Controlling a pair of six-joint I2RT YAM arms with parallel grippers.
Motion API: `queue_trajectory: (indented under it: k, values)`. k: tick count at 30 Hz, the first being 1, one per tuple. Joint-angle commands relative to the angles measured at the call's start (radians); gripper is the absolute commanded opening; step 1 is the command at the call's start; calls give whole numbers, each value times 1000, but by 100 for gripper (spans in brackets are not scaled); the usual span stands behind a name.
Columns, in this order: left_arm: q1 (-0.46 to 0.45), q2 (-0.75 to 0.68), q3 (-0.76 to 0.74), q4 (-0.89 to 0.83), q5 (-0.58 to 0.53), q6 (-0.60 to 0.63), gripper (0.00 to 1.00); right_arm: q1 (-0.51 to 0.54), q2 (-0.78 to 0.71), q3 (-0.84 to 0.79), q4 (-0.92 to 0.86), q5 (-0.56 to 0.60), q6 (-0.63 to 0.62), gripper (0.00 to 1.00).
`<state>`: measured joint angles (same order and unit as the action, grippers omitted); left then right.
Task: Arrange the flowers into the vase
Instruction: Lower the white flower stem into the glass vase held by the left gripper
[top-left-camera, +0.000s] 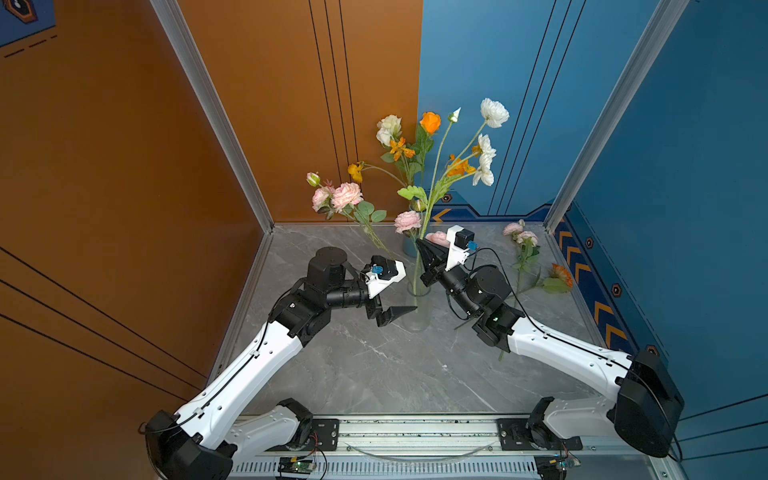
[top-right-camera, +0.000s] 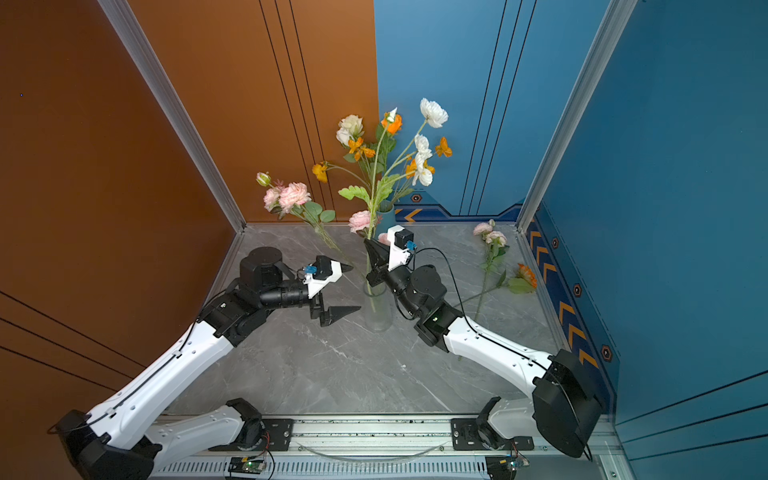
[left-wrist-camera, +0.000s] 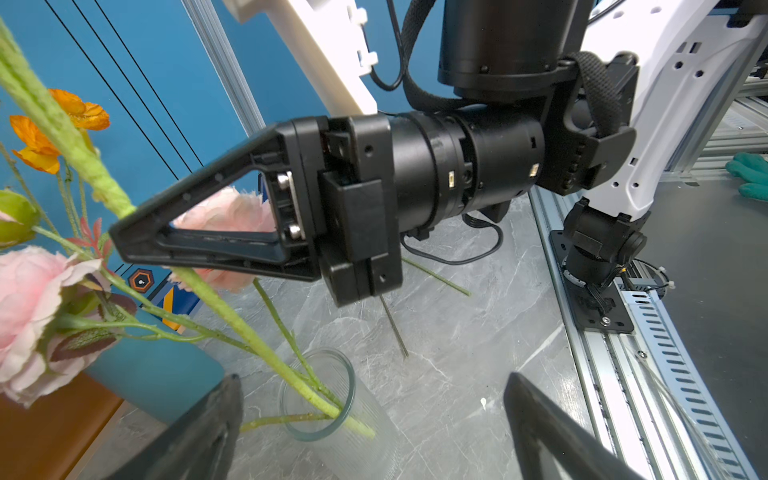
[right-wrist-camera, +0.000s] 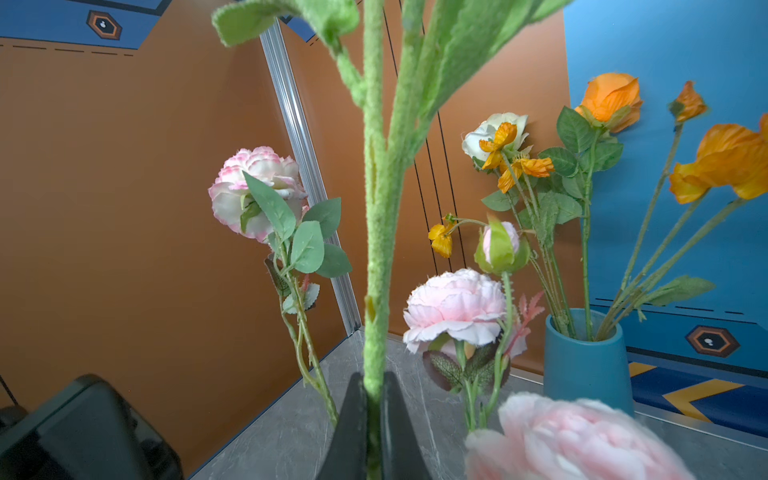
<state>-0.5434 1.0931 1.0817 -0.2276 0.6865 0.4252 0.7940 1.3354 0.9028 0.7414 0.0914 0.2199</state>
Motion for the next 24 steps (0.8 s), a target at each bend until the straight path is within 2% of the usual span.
queue_trajectory:
  k: [1, 12, 24]
  values:
    - [14, -4, -2, 10, 9, -3, 98, 21, -13, -25, 7, 7, -57, 0]
    - [84, -31, 3, 0, 16, 6, 98, 45, 7, -97, -4, 39, -92, 0]
    - [85, -16, 6, 1, 24, -1, 98, 70, 63, -118, -33, 54, -138, 0]
